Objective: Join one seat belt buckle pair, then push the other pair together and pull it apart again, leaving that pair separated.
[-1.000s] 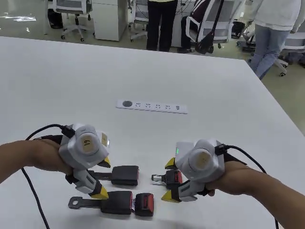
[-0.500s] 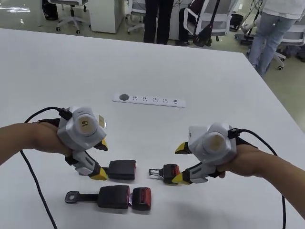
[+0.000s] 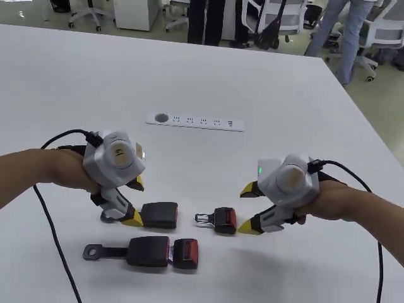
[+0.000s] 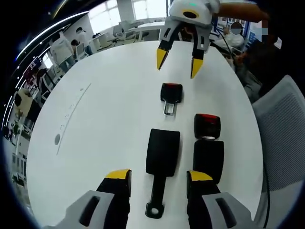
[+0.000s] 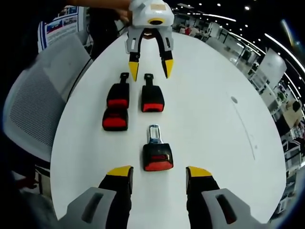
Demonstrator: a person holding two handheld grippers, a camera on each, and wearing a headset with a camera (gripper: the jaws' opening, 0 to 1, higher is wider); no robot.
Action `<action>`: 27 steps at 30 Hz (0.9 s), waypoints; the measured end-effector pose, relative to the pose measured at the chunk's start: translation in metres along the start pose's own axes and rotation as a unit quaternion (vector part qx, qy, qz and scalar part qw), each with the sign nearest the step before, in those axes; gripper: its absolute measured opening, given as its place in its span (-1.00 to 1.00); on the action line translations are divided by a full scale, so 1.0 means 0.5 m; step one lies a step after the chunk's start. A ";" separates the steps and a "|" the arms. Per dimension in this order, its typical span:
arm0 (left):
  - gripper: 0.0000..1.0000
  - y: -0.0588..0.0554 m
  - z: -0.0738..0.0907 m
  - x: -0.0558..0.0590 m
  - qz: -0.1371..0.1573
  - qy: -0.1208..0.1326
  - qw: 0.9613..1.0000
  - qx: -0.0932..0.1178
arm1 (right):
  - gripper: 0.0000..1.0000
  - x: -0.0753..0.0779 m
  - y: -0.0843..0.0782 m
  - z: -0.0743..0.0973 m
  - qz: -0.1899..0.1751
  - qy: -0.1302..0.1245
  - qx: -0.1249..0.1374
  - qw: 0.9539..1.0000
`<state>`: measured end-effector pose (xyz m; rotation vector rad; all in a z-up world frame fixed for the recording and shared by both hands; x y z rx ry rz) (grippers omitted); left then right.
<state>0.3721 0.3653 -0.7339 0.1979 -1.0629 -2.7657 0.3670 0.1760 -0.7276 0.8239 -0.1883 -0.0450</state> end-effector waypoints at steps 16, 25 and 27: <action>-0.19 -0.026 -0.041 0.006 -0.010 -0.023 0.999 -0.025 | -0.24 0.001 -0.032 -0.053 0.005 0.030 -0.009 0.999; -0.29 -0.032 -0.059 0.010 -0.030 -0.030 0.999 -0.028 | -0.30 -0.005 -0.034 -0.067 -0.008 0.034 -0.010 0.999; -0.29 -0.035 -0.064 0.010 -0.028 -0.030 0.999 -0.025 | -0.30 -0.005 -0.048 -0.076 -0.005 0.040 -0.017 0.999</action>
Point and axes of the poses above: the centre of the closed fingertips' face, and the gripper's own axes: z roughly backward along the fingers, x roughly to its right, y roughly out of its top, the point moved 1 cm from there along z, roughly backward along the fingers, and after that the axes turned 15 degrees about x, right-handed, at the moved point
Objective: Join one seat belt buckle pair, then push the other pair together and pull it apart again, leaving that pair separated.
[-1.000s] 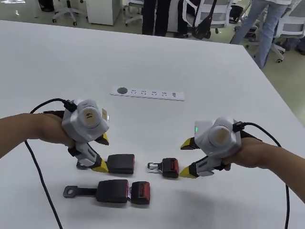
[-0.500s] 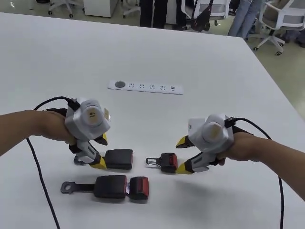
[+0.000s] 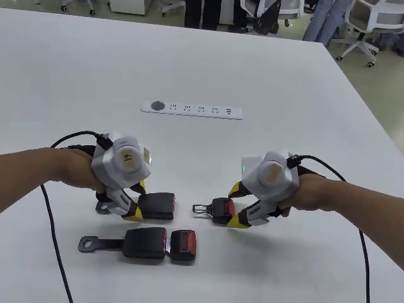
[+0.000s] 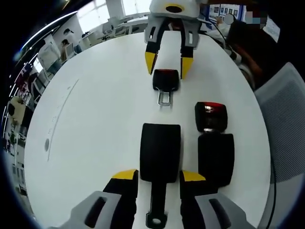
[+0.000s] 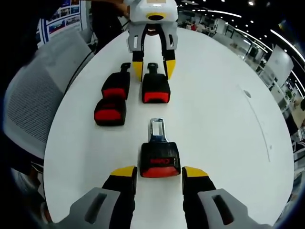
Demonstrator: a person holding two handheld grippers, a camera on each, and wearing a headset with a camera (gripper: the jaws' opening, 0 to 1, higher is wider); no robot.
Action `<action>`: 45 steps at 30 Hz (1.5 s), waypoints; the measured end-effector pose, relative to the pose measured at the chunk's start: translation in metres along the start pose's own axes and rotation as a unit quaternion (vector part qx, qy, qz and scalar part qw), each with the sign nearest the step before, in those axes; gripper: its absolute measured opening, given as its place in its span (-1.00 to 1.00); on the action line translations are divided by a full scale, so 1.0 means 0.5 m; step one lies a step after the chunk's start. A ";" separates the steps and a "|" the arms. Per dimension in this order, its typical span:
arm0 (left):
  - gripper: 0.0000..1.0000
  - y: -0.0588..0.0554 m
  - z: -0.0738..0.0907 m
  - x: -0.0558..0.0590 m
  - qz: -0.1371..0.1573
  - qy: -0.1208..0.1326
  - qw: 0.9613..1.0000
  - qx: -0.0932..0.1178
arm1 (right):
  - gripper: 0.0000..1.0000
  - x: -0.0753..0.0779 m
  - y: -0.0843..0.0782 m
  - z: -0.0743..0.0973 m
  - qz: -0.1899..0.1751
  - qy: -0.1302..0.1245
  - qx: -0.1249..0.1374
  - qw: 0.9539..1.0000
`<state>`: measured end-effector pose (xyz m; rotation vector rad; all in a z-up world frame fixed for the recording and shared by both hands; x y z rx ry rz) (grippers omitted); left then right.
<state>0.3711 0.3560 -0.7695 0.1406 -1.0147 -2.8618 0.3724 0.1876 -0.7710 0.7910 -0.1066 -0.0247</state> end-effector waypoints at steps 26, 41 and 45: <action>-0.37 -0.001 -0.005 -0.001 -0.015 -0.009 1.000 0.002 | -0.40 -0.003 0.000 -0.002 -0.006 -0.008 0.002 1.000; -0.38 -0.006 -0.007 -0.005 -0.003 -0.010 1.000 -0.001 | -0.40 -0.002 0.020 -0.013 -0.002 -0.004 0.005 1.000; -0.37 -0.004 -0.006 -0.001 -0.002 -0.011 1.000 -0.002 | -0.40 0.005 0.017 -0.023 -0.002 -0.004 0.007 1.000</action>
Point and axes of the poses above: the centre of the closed fingertips' face, and the gripper's own axes: z roughly backward along the fingers, x roughly to its right, y roughly out of its top, the point moved 1 cm from there along z, roughly backward along the fingers, and after that the axes turned 15 degrees about x, right-handed, at the moved point
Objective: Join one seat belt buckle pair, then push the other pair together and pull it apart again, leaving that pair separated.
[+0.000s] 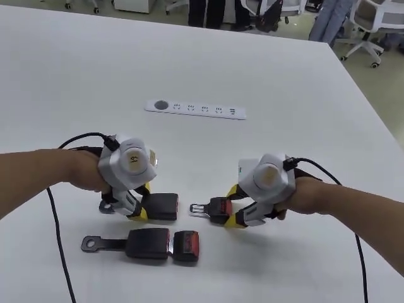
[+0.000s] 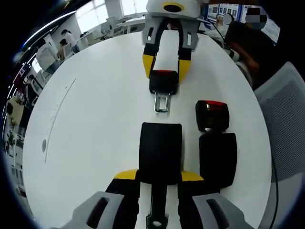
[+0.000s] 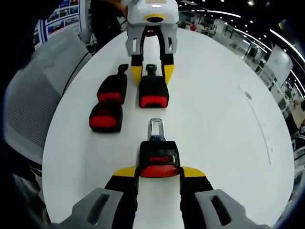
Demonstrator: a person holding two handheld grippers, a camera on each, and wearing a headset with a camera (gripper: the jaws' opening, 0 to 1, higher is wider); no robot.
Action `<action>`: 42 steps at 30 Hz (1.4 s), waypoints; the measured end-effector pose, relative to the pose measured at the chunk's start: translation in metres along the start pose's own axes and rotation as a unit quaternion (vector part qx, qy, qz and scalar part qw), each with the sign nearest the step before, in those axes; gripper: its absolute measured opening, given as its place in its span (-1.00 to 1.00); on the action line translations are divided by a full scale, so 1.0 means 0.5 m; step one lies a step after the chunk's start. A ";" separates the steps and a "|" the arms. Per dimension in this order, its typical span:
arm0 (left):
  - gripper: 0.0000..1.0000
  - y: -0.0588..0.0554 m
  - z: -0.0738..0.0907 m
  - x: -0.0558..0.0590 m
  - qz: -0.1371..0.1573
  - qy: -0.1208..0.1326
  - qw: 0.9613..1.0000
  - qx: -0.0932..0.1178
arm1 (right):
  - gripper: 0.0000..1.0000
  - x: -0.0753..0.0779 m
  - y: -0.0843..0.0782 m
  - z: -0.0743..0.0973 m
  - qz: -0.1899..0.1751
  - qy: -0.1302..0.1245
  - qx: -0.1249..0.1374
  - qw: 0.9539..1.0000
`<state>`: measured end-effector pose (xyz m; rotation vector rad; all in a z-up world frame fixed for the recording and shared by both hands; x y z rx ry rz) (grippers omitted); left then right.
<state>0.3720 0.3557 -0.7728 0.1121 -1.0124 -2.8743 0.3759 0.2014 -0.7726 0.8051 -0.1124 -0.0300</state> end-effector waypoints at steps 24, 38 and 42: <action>-0.37 0.000 0.000 0.000 0.007 -0.002 1.000 0.001 | -0.40 -0.008 0.042 -0.038 0.005 0.009 0.011 1.000; -0.38 -0.001 0.000 0.000 0.009 0.000 1.000 0.003 | -0.41 -0.009 0.061 -0.058 0.013 0.009 0.014 1.000; -0.38 -0.001 0.000 -0.001 0.009 -0.001 1.000 0.000 | -0.41 -0.014 0.066 -0.053 0.014 0.008 0.014 1.000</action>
Point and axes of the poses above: the centre of the closed fingertips' face, and the gripper's own axes: z roughly backward along the fingers, x roughly to its right, y roughly out of its top, the point moved 1 cm from there along z, roughly backward along the fingers, and after that the axes turned 15 degrees about x, right-handed, at the moved point
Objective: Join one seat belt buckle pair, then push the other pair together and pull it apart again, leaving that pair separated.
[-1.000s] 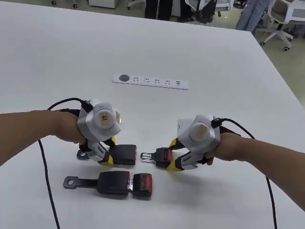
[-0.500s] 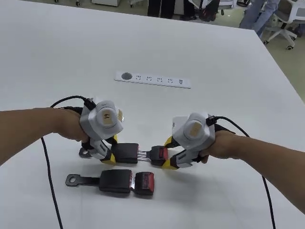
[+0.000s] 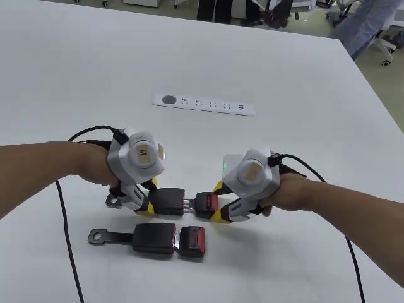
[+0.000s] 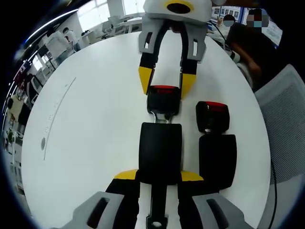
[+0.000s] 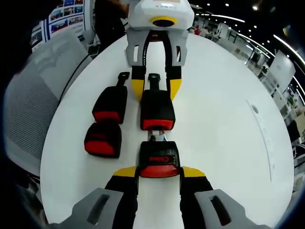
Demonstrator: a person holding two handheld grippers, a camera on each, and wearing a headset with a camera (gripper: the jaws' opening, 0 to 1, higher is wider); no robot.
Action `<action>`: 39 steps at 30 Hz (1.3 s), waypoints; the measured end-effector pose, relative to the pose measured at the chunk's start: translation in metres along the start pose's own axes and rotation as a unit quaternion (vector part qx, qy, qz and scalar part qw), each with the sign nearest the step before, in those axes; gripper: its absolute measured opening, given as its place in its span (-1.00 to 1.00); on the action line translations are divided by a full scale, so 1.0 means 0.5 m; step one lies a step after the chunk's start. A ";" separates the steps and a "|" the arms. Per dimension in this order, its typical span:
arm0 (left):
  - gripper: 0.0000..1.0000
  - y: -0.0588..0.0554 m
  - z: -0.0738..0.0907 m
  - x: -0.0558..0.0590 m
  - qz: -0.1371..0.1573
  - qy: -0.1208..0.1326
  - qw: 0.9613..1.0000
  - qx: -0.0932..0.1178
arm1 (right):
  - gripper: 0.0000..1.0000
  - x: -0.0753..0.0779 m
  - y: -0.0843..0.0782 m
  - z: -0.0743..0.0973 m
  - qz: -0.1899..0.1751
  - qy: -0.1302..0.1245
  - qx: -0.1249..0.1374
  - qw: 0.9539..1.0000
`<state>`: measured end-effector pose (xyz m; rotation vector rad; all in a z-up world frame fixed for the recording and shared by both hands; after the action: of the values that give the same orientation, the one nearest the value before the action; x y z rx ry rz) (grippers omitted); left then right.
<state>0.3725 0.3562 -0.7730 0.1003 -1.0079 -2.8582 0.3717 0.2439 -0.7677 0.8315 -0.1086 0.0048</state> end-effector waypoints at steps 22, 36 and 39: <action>-0.39 0.001 -0.003 0.006 0.012 0.000 1.000 0.001 | -0.45 -0.004 -0.001 -0.006 -0.019 -0.003 0.001 1.000; -0.39 0.006 -0.004 0.012 0.006 -0.010 1.000 -0.004 | -0.46 -0.002 0.002 -0.009 -0.013 0.004 -0.007 1.000; -0.39 0.003 -0.004 0.010 0.005 -0.009 1.000 -0.002 | -0.46 -0.002 0.004 -0.015 -0.014 0.004 -0.008 1.000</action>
<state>0.3677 0.3532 -0.7740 0.0676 -1.0030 -2.8564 0.3711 0.2510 -0.7712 0.8163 -0.0898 -0.0197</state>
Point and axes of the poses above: the centre of the closed fingertips' face, and the gripper's own axes: z roughly backward along the fingers, x roughly to its right, y roughly out of its top, the point moved 1 cm from there along z, roughly backward along the fingers, and after that the axes turned 15 degrees about x, right-handed, at the moved point
